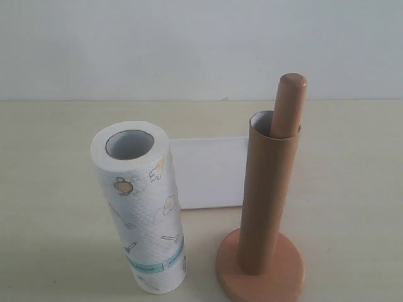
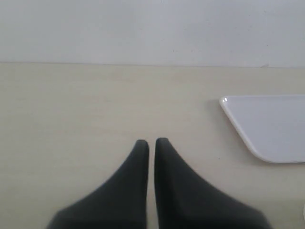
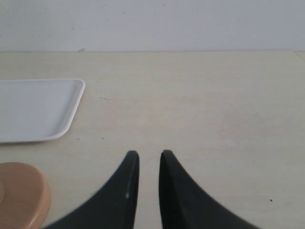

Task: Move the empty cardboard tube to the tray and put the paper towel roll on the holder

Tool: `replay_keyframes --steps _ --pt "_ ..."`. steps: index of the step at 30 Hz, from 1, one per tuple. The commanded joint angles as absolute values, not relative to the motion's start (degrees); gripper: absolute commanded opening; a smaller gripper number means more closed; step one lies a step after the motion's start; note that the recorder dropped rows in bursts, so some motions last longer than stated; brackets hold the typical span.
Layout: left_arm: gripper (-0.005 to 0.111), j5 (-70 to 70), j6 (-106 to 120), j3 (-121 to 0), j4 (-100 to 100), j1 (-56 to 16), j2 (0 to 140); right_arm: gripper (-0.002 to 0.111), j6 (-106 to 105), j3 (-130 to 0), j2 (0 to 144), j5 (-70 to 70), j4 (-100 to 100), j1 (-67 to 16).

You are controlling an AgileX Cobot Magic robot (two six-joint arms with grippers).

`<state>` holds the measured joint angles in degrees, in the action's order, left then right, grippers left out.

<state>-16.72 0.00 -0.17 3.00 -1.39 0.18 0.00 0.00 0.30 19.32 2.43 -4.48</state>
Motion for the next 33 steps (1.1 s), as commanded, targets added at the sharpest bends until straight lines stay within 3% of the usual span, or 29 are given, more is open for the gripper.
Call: replay_keyframes --steps 1,4,11,15,23,33 --pt "0.004 -16.69 0.0 0.0 3.59 -1.28 0.0 0.016 0.0 0.0 0.0 18.91 2.49 -4.59" --pt "0.004 -16.69 0.0 0.0 3.59 -1.28 0.0 0.016 0.0 0.0 0.0 14.75 2.49 -4.59" --pt "0.004 -16.69 0.0 0.0 3.59 -1.28 0.0 0.016 0.0 -0.43 0.0 -13.54 2.49 -4.59" --pt "0.004 -16.69 0.0 0.0 3.59 -1.28 0.0 0.016 -3.9 -9.77 2.11 -10.77 2.49 -4.59" --pt "0.004 -16.69 0.0 0.0 3.59 -1.28 0.0 0.016 -7.59 -29.23 23.72 -4.42 2.49 -4.59" --pt "0.004 -16.69 0.0 0.0 3.59 -1.28 0.0 0.016 -4.02 -34.63 38.18 -11.34 2.49 -4.59"
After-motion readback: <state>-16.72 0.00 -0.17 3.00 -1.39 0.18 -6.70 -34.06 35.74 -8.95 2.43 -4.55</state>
